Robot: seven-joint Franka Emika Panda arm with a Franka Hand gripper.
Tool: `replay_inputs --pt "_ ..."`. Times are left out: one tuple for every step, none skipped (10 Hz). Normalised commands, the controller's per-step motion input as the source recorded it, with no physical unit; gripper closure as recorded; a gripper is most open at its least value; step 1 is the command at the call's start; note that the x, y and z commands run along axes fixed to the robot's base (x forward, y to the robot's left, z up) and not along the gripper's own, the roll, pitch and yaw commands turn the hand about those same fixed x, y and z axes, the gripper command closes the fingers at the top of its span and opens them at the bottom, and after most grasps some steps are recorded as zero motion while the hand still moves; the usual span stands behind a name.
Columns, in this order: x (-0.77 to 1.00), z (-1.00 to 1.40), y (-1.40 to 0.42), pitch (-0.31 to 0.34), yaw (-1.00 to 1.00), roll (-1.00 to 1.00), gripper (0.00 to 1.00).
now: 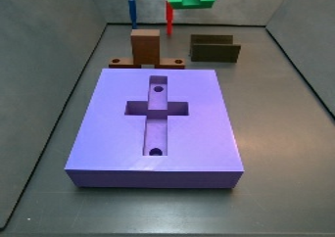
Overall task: Pick up the green object. Move up. Place the green object on the fixture. Regrasp the green object. Move to above the board. Insert the green object.
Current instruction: Place the green object on the fixture.
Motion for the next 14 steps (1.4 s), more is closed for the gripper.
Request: replay_inputs --pt "0.97 -0.02 0.0 0.0 -0.11 -0.76 1.0" --pt "0.99 -0.19 0.01 -0.023 -0.14 -0.7 1.0" --pt "0.98 -0.22 0.0 -0.04 -0.16 -0.66 1.0" --pt "1.0 -0.36 0.0 -0.023 -0.17 -0.43 1.0" --pt "0.83 -0.46 0.0 0.0 -0.2 -0.13 1.0" --pt "0.79 -0.49 0.0 0.226 -0.01 0.0 1.0" --pt "0.82 -0.51 0.0 0.389 0.0 0.0 1.0" --pt "0.8 -0.44 0.0 0.357 0.0 -0.12 1.0" --pt "0.88 -0.24 0.0 0.363 0.0 -0.3 1.0" --pt "0.87 -0.17 0.0 0.3 0.0 -0.38 1.0" --pt "0.81 -0.08 0.0 0.146 0.0 -0.39 1.0" --pt "0.85 -0.02 0.0 0.0 0.0 -0.37 1.0" --pt "0.81 -0.09 0.03 0.0 0.0 -0.34 1.0" --pt "0.68 -0.25 0.08 -0.086 -0.03 -0.3 1.0"
